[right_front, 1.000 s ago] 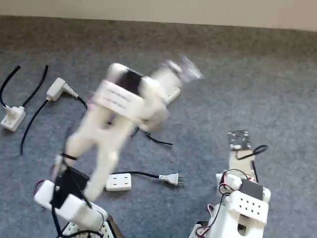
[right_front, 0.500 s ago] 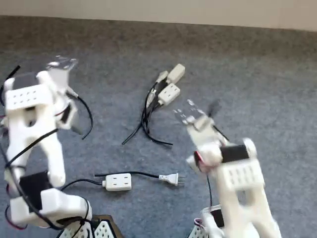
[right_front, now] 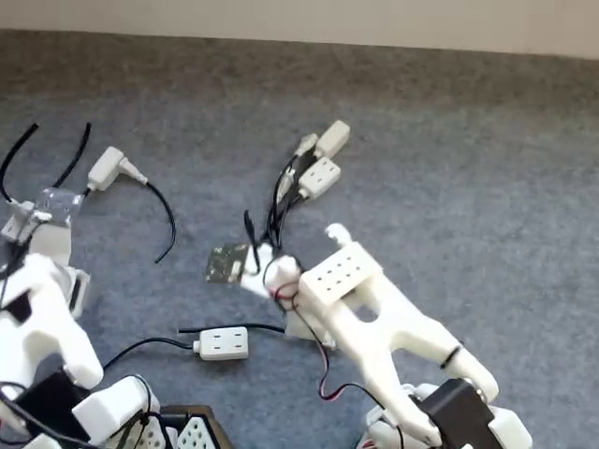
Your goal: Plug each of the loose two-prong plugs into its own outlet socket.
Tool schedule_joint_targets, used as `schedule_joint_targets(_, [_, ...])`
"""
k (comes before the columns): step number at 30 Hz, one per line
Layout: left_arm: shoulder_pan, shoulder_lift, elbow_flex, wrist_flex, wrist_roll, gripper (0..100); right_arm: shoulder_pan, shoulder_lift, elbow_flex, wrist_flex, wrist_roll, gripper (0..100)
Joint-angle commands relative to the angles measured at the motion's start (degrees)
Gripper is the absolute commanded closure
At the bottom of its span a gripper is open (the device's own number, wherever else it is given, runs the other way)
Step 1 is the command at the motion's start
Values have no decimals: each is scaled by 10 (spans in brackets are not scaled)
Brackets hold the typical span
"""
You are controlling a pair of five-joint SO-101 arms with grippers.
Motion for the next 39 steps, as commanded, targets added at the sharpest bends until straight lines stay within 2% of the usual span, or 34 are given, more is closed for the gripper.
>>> schedule_joint_targets(1, [-38,-16,40,-93,-9,755,-8,-4,45,-66,13,746])
schedule_joint_targets(4, [-45,-16,84,-165,-9,755,-9,-4,76,-87,19,746])
schedule_joint_targets(7, [-43,-16,113,-200,-9,755,-11,-4,95,-102,16,762])
schedule_joint_targets(12, [-33,-16,118,-204,-9,755,-18,-4,117,-117,6,903])
schedule_joint_targets(15, [-32,-16,118,-203,-8,755,-35,-3,140,-155,-27,943])
schedule_joint_targets(25, [-34,-16,119,-200,-8,755,-59,-2,163,-194,-59,933])
schedule_joint_targets(31, [-36,-16,119,-200,-8,755,-59,-2,189,-198,-59,800])
schedule_joint_targets(36, [-37,-16,119,-200,-8,755,-59,-2,189,-197,-59,803])
schedule_joint_targets(39, [-37,-16,119,-200,-9,755,-58,-4,185,-196,-60,903])
